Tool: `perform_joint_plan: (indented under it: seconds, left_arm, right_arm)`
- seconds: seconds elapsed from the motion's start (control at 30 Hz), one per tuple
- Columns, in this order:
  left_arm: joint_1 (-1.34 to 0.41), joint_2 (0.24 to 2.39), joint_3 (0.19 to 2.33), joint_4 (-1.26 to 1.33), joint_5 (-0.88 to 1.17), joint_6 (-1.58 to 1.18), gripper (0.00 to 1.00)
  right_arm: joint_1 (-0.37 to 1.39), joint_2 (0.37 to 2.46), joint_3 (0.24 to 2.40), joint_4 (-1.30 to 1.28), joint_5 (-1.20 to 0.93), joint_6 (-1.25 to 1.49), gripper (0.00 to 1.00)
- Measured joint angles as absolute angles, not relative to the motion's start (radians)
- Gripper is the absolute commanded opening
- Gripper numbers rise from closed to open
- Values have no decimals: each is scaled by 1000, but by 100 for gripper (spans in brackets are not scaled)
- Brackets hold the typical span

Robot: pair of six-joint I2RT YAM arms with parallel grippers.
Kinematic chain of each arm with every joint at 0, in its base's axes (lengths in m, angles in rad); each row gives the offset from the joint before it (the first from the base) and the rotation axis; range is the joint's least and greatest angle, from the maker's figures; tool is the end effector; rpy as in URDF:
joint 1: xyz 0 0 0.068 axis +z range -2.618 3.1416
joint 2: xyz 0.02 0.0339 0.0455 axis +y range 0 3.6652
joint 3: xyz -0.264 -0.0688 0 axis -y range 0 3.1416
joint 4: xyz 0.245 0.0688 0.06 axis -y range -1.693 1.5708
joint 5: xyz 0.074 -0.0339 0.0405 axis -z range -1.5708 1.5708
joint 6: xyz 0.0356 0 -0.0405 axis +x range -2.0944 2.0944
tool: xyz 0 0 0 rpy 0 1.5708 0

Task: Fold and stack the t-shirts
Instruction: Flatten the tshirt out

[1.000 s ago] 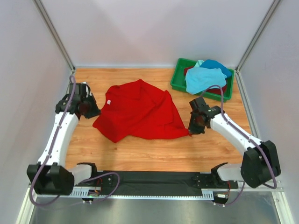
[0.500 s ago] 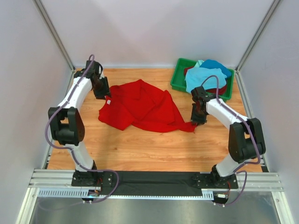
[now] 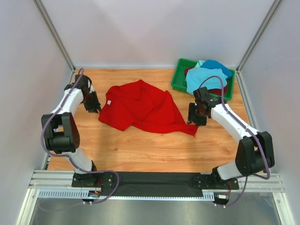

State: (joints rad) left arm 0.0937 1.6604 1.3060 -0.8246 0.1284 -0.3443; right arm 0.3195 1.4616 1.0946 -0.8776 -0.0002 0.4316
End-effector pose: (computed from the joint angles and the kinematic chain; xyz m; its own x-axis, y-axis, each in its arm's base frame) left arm 0.3349 0.0269 0.2467 -0.8513 -0.4162 -0.3195 -0.3521 0.9046 -0.2403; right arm 0.2626 0.0869 0.2402 -0.9483 0.1269 -0.2910 0.0909 0.9868 0.1342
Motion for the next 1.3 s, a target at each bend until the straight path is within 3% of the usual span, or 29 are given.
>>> perform_joint_plan:
  seconds: [0.17, 0.8, 0.93, 1.17, 1.3]
  left_arm:
    - [122, 1783, 1321, -814, 181, -295, 42]
    - [165, 1884, 1279, -693, 310, -243, 48]
    - [165, 1813, 1153, -688, 316, -287, 49]
    - [142, 1485, 862, -671, 403, -412, 49]
    - [122, 1392, 834, -689, 355, -440, 47]
  right_arm:
    - [319, 1428, 1025, -870, -59, 447, 50]
    - [319, 1361, 954, -847, -139, 448, 50]
    - [319, 1360, 945, -828, -153, 449, 50]
    - [320, 1359, 900, -801, -186, 469, 50]
    - [320, 1359, 898, -793, -197, 472, 50]
